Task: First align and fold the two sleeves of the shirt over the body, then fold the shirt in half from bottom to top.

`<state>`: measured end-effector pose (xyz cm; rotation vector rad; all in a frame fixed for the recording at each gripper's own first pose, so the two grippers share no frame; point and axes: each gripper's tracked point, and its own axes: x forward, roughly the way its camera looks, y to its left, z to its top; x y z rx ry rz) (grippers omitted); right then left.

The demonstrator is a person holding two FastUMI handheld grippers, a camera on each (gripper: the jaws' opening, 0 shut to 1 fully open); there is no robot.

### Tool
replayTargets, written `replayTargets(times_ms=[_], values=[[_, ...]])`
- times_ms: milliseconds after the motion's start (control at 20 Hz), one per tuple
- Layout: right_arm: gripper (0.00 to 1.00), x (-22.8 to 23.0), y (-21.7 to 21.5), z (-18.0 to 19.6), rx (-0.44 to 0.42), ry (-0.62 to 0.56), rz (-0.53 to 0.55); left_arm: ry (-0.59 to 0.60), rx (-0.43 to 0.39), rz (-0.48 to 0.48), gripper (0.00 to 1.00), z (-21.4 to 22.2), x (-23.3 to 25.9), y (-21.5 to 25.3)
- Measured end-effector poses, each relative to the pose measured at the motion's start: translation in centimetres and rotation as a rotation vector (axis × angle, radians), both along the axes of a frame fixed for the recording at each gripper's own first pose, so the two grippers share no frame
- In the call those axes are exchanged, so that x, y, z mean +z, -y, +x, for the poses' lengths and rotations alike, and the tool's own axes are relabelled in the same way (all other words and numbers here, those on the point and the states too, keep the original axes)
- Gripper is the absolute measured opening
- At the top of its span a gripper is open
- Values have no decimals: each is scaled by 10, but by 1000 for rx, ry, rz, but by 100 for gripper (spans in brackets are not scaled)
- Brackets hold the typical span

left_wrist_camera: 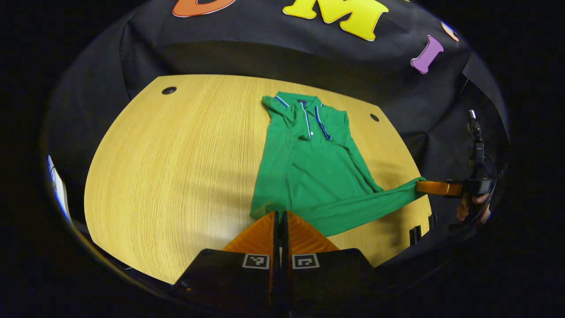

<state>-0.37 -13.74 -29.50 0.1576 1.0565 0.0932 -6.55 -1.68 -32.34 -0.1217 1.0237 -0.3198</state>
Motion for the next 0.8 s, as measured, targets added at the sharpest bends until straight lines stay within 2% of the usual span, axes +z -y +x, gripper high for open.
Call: replayTargets(times_ms=[300,800], values=[[0,21,3,90,-30,116,-23,145,11,-22,6,111,30,21],[0,49,6,260,-30,263,-24,279,21,9,6,263,29,39]])
